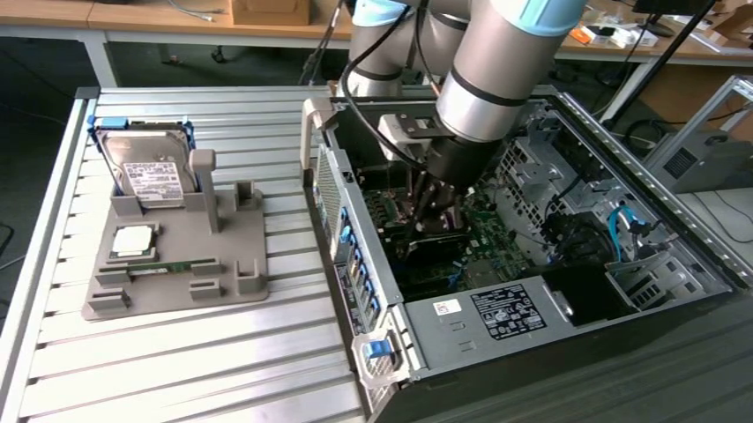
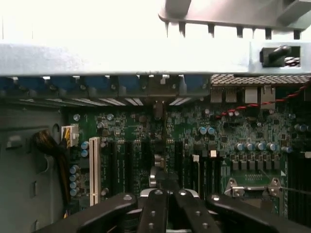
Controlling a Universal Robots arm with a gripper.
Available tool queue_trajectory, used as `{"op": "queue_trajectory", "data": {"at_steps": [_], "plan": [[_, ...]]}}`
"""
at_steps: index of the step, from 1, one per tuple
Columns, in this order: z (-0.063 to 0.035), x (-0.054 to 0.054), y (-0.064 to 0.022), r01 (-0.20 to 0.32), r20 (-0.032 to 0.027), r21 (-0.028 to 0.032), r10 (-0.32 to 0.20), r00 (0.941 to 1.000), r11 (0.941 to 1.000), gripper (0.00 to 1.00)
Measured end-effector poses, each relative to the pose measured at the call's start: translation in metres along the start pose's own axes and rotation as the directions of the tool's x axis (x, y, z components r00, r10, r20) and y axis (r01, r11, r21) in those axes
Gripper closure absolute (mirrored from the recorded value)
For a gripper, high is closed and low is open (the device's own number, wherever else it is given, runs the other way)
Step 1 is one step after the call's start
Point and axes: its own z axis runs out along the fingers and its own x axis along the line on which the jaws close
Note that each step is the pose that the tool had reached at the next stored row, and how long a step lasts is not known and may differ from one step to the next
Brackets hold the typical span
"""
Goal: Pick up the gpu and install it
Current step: 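Press down on the gpu until it lock into place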
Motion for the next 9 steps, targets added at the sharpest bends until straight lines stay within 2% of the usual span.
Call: {"op": "queue_trajectory", "data": {"at_steps": [3, 9], "plan": [[-0.0010, 0.000, -0.0062, 0.000, 0.0002, -0.0021, 0.000, 1.0000, 1.0000, 0.89], [-0.0030, 0.000, -0.0339, 0.000, -0.0001, -0.0210, 0.000, 1.0000, 0.9998, 0.89]]}}
